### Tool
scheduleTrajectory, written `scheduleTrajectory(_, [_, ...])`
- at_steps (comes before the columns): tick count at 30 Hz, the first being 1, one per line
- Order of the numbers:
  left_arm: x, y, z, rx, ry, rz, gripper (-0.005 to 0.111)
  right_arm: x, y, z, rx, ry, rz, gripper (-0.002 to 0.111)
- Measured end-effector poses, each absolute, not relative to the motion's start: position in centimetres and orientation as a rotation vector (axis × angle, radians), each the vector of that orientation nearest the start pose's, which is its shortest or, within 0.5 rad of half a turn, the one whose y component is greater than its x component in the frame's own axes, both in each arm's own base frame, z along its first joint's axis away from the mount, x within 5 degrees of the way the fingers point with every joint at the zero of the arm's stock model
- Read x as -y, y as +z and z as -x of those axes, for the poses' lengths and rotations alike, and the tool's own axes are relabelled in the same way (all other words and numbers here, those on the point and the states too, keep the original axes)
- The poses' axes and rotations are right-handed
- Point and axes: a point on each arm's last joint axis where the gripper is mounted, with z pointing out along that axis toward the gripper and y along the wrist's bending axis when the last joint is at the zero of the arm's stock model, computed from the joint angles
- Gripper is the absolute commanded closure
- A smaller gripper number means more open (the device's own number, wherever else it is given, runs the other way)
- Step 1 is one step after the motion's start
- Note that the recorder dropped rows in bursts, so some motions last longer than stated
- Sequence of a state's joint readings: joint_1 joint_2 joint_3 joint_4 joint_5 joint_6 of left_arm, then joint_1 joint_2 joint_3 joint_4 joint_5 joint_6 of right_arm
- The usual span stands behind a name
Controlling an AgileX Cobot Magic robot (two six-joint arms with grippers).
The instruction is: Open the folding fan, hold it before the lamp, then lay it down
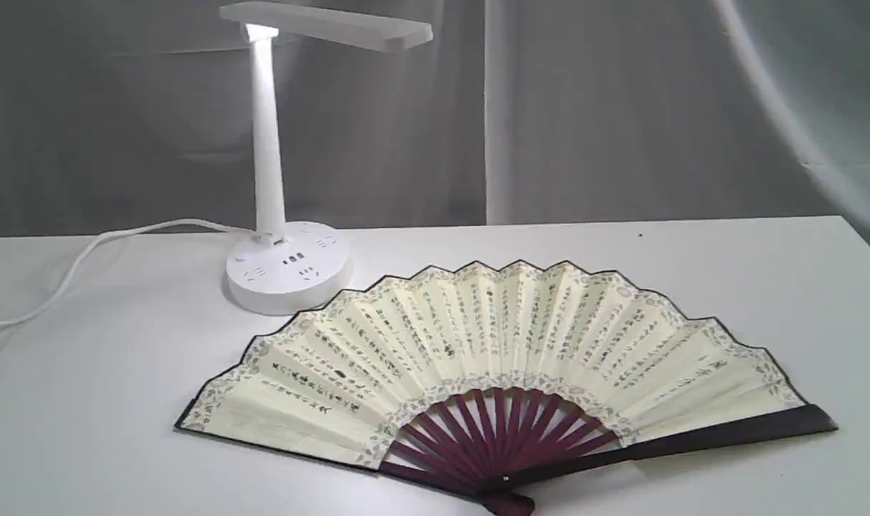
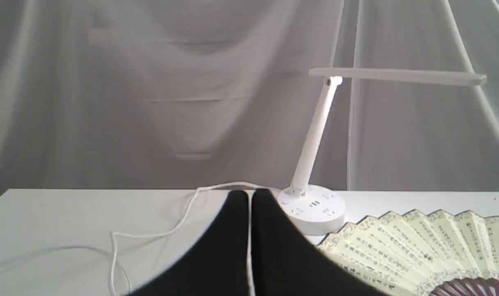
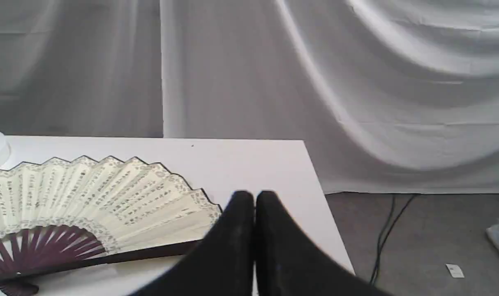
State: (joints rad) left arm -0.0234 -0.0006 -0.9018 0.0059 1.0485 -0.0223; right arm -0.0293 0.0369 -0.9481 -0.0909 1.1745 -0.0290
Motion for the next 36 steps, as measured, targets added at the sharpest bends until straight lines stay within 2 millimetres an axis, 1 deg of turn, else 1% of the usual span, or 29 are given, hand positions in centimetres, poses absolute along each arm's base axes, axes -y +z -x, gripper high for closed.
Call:
scheduleTrajectory(2, [-0.2,37.4,6.8,-1.648,-0.028,0.001,0.107,0.6,37.0,7.8,-1.755,-0.154,-0.036,0.108])
scheduleTrajectory(4, [-0.2,36.9,6.3,-1.660,-0.028,0.000,0.107,0.8,36.4,7.5,-1.788,-0.175,-0.040,0.108])
scheduleTrajectory(9, [-0.1,36.1,4.2,-1.603,-0.037,0.000,0.107,0.8,34.7,5.7,-1.853,-0.189,-0.017,0.108])
scheduleTrajectory(12, [0.0,35.1,2.6,-1.585,-0.050,0.001,0.107,0.7,33.8,4.1,-1.832,-0.173,-0.003,0.108])
scheduleTrajectory(17, [0.1,31.8,-0.3,-1.618,-0.051,0.003,0.107,0.5,32.0,1.5,-1.786,-0.133,0.006,0.108])
scheduleTrajectory(21, [0.1,28.9,-2.0,-1.680,-0.050,0.004,0.107,0.4,30.4,-0.4,-1.739,-0.105,0.005,0.108])
scheduleTrajectory(24, [0.1,27.5,-2.7,-1.699,-0.050,0.005,0.107,0.4,29.1,-1.8,-1.687,-0.107,0.013,0.108])
scheduleTrajectory(27, [0.1,27.0,-3.2,-1.649,-0.050,0.006,0.107,0.3,27.3,-3.1,-1.654,-0.103,0.018,0.108])
scheduleTrajectory(32, [0.1,26.3,-4.0,-1.553,-0.053,0.009,0.107,0.3,24.9,-4.3,-1.627,-0.095,0.022,0.108])
scheduleTrajectory(34, [0.1,25.7,-4.3,-1.529,-0.053,0.009,0.107,0.3,23.9,-4.7,-1.620,-0.091,0.023,0.108])
scheduleTrajectory(36, [0.1,24.6,-4.8,-1.521,-0.055,0.012,0.107,0.2,22.6,-5.1,-1.615,-0.076,0.018,0.108])
